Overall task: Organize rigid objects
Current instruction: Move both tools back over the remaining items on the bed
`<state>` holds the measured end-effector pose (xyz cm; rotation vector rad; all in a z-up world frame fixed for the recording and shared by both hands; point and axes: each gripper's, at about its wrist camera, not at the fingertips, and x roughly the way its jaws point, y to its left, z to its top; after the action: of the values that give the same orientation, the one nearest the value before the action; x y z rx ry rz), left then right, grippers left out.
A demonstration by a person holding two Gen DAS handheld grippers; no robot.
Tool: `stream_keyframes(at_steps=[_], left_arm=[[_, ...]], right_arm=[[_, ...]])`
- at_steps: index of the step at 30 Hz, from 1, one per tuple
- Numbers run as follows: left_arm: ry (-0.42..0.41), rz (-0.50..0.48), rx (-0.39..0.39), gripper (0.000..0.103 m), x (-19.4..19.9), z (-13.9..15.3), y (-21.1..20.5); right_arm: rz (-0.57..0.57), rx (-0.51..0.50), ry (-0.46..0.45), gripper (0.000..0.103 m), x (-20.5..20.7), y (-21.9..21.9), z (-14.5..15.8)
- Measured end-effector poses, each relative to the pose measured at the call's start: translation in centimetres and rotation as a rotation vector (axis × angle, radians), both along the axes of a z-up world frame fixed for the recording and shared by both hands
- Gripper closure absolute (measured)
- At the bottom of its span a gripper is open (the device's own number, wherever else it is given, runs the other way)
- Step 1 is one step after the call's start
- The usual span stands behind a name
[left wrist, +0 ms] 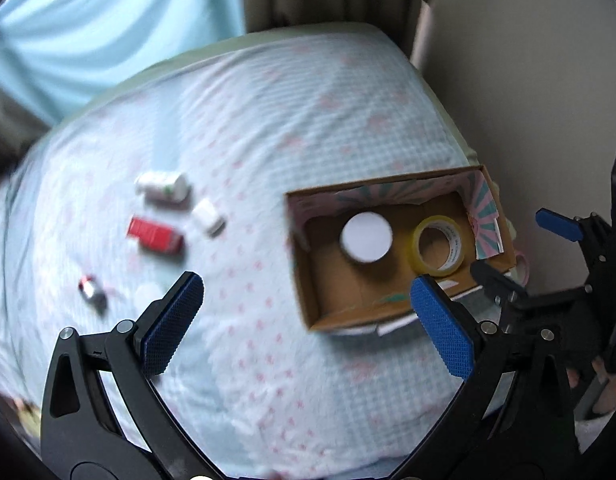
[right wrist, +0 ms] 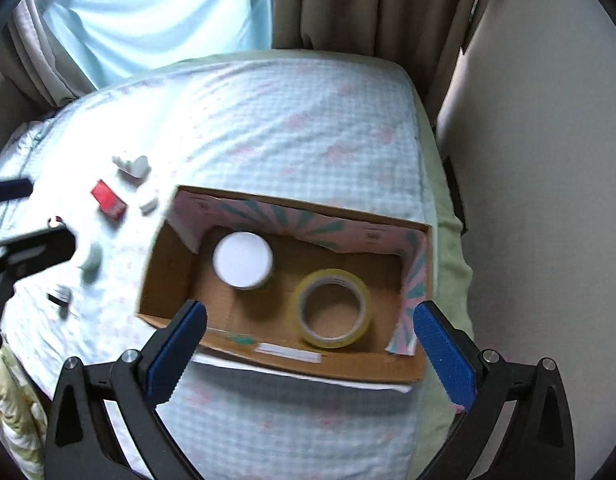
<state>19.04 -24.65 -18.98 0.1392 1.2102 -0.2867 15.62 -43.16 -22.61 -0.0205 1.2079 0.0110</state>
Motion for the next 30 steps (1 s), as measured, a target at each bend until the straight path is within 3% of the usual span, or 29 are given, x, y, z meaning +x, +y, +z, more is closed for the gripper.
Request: stream_keyframes(at_steps=[2,8,12,17,23,30], left_arm=[[0.005,0.029,-0.031,0.000,-1.1,0.6,2.9],[-0.015,0.120,-0.015,0.000,-4.1,0.7,10.4],[-0.024,0.190,-0.037,0.000,-5.5,0.4,16.0],[-0.036,0.266,-0.006,0.000,-6.2,-0.3,21.7],[0.019,0.368,0.014,0.000,-6.1,-4.9,27.4],[0.114,0.440,0.013,0.000,-6.1,-13.0,31.8]], right_arm=[[0.030,-0.010,-0.018,0.000,0.1,1.7,0.9],[0.120,-0.026,-0.039,0.000,0.5,6.7,2.7],[0.190,0.007,-0.055,0.000,0.8,10.2,4.3],[0.322,0.037,-0.047,0.000,2.8,15.6,5.1],[0.438,-0.002,-0.014,0.000,6.4,22.5,2.9],[0.532,-0.028,0.092,0.000,11.3,29.3,-3.8]])
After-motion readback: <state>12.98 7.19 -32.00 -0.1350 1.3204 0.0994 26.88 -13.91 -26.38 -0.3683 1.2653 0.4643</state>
